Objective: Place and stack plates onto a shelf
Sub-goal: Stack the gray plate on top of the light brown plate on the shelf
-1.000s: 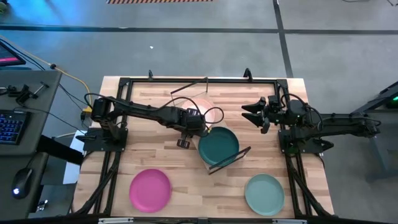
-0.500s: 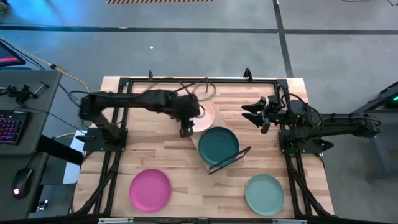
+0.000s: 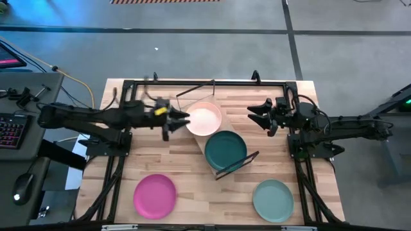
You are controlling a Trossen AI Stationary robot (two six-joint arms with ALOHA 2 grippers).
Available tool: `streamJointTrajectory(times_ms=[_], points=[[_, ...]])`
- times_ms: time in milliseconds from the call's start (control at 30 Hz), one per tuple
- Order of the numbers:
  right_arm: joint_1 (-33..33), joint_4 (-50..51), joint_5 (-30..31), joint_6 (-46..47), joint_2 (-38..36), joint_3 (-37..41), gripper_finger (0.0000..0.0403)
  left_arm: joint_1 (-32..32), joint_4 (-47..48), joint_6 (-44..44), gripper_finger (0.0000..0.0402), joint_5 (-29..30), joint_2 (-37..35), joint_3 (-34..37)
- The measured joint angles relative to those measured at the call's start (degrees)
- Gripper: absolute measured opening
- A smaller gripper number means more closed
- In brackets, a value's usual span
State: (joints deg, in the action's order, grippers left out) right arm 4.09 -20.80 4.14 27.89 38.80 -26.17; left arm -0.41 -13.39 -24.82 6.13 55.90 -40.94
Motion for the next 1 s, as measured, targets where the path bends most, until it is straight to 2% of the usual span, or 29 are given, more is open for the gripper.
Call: streamJointTrajectory(times_ms=[67,167,600,733,833,1000], points=[[0.0,-0.1,0.0,-1.2,0.8,0.0,0.0216,0.0,-6.2,-0.7,0.0161,1.7,-2.6,3.9],[0.0,-0.1,0.0,-1.2,1.7,0.0,0.0216,0.0,-10.0,-2.2,0.0161,3.3,-5.3,7.4],[0.0,-0.9,-0.4,-0.5,1.3,-0.1,0.0216,0.8,-10.4,-3.0,0.0161,4.8,-7.1,8.6],[0.0,3.0,-5.4,4.5,1.3,-5.5,0.0216,0.9,-10.5,-3.1,0.0161,4.8,-7.1,8.6],[-1.6,17.7,-11.3,6.9,1.9,-14.4,0.0216,0.9,-10.5,-3.1,0.0161,4.8,-7.1,8.6],[-10.9,57.1,-16.0,10.7,8.0,-31.6,0.0216,0.9,-10.4,-3.5,0.0161,4.8,-7.1,8.6]])
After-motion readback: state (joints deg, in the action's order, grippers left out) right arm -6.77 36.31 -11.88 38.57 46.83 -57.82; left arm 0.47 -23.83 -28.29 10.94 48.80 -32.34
